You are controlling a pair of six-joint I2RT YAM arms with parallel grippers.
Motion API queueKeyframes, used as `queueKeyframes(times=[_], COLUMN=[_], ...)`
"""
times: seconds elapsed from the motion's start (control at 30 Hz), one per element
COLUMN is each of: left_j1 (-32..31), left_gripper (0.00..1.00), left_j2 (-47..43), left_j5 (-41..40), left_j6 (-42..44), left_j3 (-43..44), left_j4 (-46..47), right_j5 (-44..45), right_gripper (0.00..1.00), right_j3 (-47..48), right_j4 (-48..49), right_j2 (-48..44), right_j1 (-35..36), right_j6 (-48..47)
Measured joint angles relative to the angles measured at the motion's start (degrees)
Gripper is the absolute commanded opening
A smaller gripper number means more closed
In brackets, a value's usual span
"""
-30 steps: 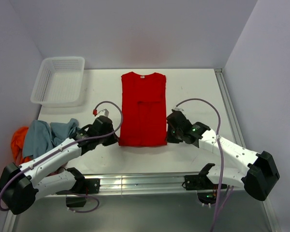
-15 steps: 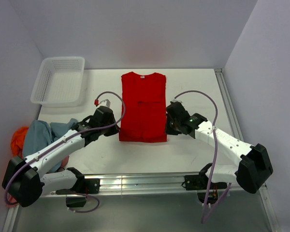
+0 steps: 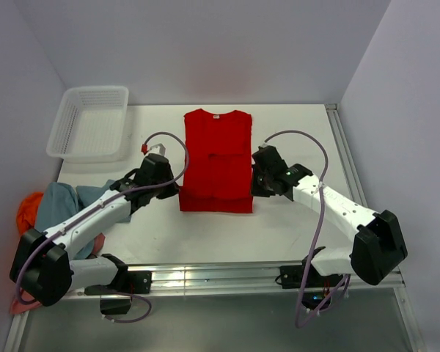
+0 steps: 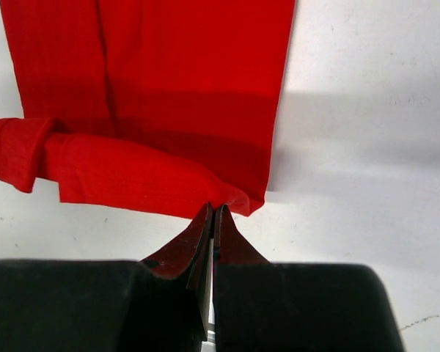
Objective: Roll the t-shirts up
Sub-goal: Fold the tshirt
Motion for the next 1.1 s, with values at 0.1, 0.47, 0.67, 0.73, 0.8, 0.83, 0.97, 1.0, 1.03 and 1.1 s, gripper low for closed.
queueKeyframes(times=[0.1, 0.47, 0.67, 0.73, 0.8, 0.83, 0.97, 1.0, 1.03, 1.1], left_j1=[0.52, 2.03, 2.71, 2.86, 3.02, 3.06, 3.1, 3.13, 3.15, 3.3], left_gripper=[0.0, 0.0, 0.0, 0.0, 0.0, 0.0, 0.0, 0.0, 0.0, 0.0], left_j2=[0.87, 5.09, 5.64, 6.16, 6.64, 6.93, 8.0, 8.28, 8.59, 9.53], left_j5=[0.31, 1.49, 1.51, 1.51, 1.53, 1.53, 1.53, 1.55, 1.55, 1.64], left_j6=[0.55, 1.33, 1.86, 2.21, 2.4, 2.58, 2.86, 2.95, 3.02, 3.21], left_j3=[0.48, 0.5, 0.59, 1.03, 1.38, 1.57, 2.03, 2.05, 2.08, 2.1], left_j4=[0.96, 4.5, 5.35, 5.81, 6.14, 6.34, 7.48, 7.63, 7.89, 8.7], right_j5=[-0.55, -1.6, -2.05, -2.14, -2.27, -2.34, -2.4, -2.47, -2.54, -2.58], right_gripper=[0.0, 0.0, 0.0, 0.0, 0.0, 0.0, 0.0, 0.0, 0.0, 0.0], right_j3=[0.52, 3.02, 4.83, 5.25, 5.57, 5.64, 5.66, 5.66, 5.66, 5.7], right_j4=[0.33, 1.66, 2.45, 2.86, 3.34, 3.56, 4.0, 4.15, 4.28, 4.72], right_j2=[1.18, 5.7, 7.23, 7.8, 8.63, 9.07, 10.54, 10.73, 10.91, 11.26], right_j1=[-0.85, -3.15, -3.91, -4.22, -4.59, -4.79, -5.55, -5.73, -5.86, -6.12], right_j6=[-0.63, -2.1, -2.75, -2.91, -2.97, -3.04, -3.23, -3.32, -3.32, -3.34])
